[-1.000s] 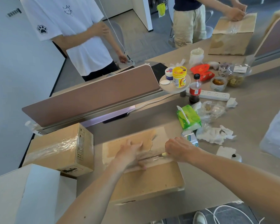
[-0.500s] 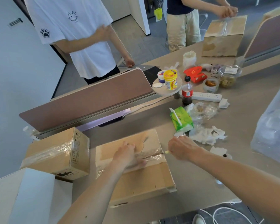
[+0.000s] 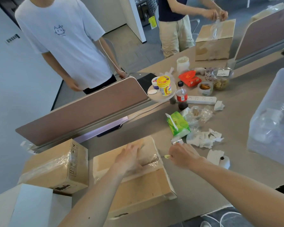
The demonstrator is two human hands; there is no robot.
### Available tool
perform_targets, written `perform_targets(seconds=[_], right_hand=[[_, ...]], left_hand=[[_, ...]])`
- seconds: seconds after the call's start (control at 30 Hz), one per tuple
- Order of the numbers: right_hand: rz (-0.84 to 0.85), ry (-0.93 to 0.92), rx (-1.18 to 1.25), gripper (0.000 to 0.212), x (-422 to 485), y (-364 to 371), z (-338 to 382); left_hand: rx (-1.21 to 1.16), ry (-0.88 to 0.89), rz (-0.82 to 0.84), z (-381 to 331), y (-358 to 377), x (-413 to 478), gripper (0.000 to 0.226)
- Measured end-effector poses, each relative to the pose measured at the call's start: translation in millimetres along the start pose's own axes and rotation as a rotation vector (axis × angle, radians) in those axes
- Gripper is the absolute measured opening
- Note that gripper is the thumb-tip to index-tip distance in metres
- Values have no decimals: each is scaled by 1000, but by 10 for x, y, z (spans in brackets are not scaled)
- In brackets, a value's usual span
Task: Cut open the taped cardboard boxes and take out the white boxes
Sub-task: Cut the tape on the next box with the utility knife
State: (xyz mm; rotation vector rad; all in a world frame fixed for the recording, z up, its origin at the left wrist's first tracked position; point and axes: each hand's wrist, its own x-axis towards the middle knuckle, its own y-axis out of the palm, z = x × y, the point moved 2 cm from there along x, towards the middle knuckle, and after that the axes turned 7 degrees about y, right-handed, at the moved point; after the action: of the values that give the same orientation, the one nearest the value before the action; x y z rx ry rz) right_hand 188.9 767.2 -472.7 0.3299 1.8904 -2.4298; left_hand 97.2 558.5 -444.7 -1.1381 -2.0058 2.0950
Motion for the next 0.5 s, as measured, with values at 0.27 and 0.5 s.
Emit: perform_targets(seconds=[0.27,0.5], right_hand=[[93,250,568,21,-40,193,-69],[143,331,797,27,-47,307,-94]], left_hand=[[124,14,85,-86,33,156,109],[222,46,105,-149,80,224,103]])
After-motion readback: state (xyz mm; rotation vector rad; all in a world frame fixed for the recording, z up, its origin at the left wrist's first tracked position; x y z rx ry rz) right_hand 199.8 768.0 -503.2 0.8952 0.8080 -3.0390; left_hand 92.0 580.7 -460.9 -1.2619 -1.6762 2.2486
